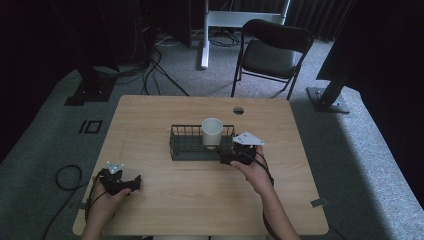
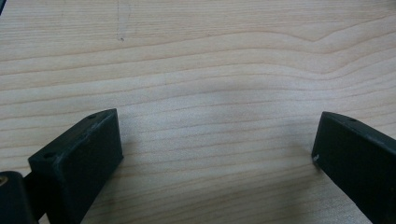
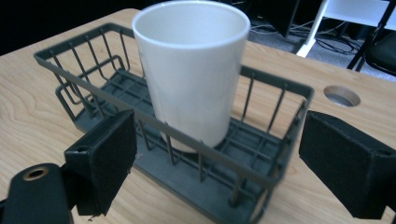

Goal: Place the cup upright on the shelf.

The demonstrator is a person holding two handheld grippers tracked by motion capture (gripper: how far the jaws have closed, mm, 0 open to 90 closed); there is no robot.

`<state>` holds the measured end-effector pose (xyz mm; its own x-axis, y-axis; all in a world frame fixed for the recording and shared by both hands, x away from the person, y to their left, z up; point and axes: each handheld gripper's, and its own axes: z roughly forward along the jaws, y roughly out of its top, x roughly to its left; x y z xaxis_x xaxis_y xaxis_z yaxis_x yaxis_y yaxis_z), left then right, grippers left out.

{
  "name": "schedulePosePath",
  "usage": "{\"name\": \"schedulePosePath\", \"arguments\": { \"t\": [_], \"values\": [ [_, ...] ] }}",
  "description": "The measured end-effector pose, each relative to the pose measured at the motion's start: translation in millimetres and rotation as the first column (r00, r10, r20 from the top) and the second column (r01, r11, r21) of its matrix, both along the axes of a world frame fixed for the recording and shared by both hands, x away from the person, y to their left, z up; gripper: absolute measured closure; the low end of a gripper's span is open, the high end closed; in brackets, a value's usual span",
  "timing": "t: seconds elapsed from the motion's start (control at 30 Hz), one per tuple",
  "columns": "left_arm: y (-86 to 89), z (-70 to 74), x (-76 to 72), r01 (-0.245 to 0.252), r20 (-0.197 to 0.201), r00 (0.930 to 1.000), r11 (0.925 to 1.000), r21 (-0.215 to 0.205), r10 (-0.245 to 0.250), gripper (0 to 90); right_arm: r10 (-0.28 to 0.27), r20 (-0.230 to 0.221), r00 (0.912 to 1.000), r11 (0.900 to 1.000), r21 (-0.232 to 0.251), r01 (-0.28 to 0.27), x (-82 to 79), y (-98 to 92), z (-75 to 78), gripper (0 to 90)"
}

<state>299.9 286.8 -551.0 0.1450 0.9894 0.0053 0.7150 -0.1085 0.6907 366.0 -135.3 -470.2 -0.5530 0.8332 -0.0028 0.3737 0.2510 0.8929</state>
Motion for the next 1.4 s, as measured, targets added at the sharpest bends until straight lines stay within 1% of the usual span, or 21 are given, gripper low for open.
{"name": "schedulePosePath", "arguments": {
  "t": [0.13,0.2,0.37,0.63,0.77,0.87,1.03,1.07,1.13,1.2,1.27,1.33,1.4],
  "values": [
    [0.0,0.0,0.0,0.0,0.0,1.0,1.0,0.0,0.0,1.9,-0.008,-0.002,1.0,1.0,0.005,0.008,-3.5,-8.0,-2.9,11.2],
    [0.0,0.0,0.0,0.0,0.0,1.0,1.0,0.0,0.0,1.9,-0.012,0.0,0.9999,1.0,-0.004,0.012,-5.7,-12.0,-4.7,11.2],
    [0.0,0.0,0.0,0.0,0.0,1.0,1.0,0.0,0.0,1.9,-0.038,-0.007,0.9993,0.999,0.008,0.038,-9.9,-23.2,-10.7,11.2],
    [0.0,0.0,0.0,0.0,0.0,1.0,1.0,0.001,0.0,1.9,-0.059,-0.023,0.998,0.998,-0.006,0.059,-15.8,-37.2,-24.2,11.2],
    [0.0,0.0,0.0,0.0,0.0,1.0,1.0,0.001,0.0,1.9,-0.081,-0.014,0.9967,0.997,-0.009,0.081,-16.7,-44.9,-29.6,11.2],
    [0.0,0.0,0.0,0.0,0.0,1.0,1.0,0.001,0.0,1.9,-0.093,-0.026,0.9953,0.996,-0.018,0.093,-17.0,-51.6,-34.2,11.2],
    [0.0,0.0,0.0,0.0,0.0,1.0,1.0,0.001,0.0,1.9,-0.124,-0.041,0.9914,0.992,-0.028,0.123,-18.3,-63.6,-41.8,11.2],
    [0.0,0.0,0.0,0.0,0.0,1.0,1.0,0.001,0.0,1.9,-0.137,-0.053,0.9891,0.99,-0.027,0.136,-18.7,-67.8,-45.1,11.2],
    [0.0,0.0,0.0,0.0,0.0,1.0,1.0,0.001,0.0,1.9,-0.145,-0.054,0.9879,0.989,-0.034,0.143,-18.7,-70.1,-46.6,11.2],
    [0.0,0.0,0.0,0.0,0.0,1.0,1.0,0.001,0.0,1.9,-0.162,-0.059,0.9851,0.986,-0.04,0.16,-18.9,-74.3,-49.0,11.2],
    [0.0,0.0,0.0,0.0,0.0,1.0,1.0,0.001,0.0,1.9,-0.176,-0.063,0.9824,0.984,-0.034,0.174,-19.3,-79.1,-50.7,11.2],
    [0.0,0.0,0.0,0.0,0.0,1.0,1.0,0.001,0.0,2.0,-0.19,-0.061,0.98,0.981,-0.041,0.188,-19.8,-84.2,-52.7,11.2],
    [0.0,0.0,0.0,0.0,0.0,1.0,1.0,0.001,0.0,1.9,-0.206,-0.068,0.9762,0.978,-0.052,0.203,-20.3,-90.1,-54.8,11.2]
  ]
}}
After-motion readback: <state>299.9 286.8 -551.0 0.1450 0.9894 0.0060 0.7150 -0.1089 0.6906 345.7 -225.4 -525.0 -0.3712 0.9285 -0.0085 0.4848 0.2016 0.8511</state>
